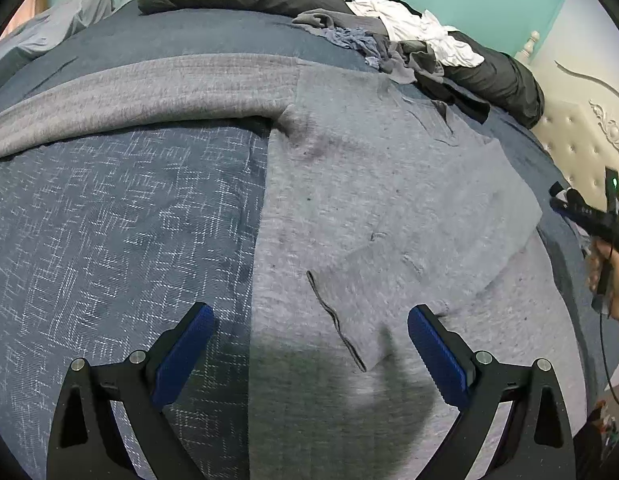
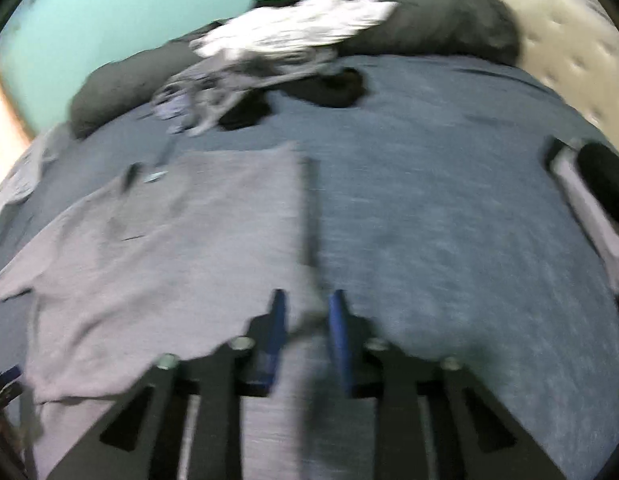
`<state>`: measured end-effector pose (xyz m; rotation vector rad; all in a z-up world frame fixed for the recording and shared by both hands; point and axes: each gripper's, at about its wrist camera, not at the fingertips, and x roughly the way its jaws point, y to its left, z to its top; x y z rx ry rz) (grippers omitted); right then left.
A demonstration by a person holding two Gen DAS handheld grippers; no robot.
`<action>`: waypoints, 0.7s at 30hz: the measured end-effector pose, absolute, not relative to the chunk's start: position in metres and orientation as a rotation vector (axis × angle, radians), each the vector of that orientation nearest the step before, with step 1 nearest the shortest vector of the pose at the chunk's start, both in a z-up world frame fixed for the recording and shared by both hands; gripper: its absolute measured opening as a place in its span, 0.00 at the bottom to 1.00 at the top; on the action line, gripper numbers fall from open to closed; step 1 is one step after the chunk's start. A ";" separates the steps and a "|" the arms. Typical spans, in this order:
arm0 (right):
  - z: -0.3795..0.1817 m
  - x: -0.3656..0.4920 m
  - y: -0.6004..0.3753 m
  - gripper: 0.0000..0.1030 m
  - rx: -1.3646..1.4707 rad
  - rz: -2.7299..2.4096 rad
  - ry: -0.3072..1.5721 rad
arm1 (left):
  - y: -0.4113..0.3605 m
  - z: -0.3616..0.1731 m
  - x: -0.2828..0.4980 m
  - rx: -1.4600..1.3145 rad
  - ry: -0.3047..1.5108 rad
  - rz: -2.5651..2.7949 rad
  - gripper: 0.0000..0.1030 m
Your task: Fold clothes
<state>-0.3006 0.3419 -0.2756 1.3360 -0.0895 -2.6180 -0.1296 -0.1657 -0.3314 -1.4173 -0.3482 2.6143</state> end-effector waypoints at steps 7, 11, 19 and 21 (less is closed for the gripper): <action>-0.319 -0.313 0.323 0.05 1.486 -2.526 -0.118 | -0.171 -0.331 -0.130 -1.412 -0.366 2.620 0.97; -0.321 -0.306 0.327 0.04 1.482 -2.526 -0.177 | -0.174 -0.330 -0.130 -1.409 -0.376 2.623 0.97; -0.286 -0.250 0.313 0.04 1.290 -2.527 -0.343 | -0.185 -0.328 -0.127 -1.391 -0.427 2.635 0.97; -0.285 -0.233 0.302 0.04 1.259 -2.486 -0.401 | -0.186 -0.329 -0.126 -1.394 -0.436 2.638 0.97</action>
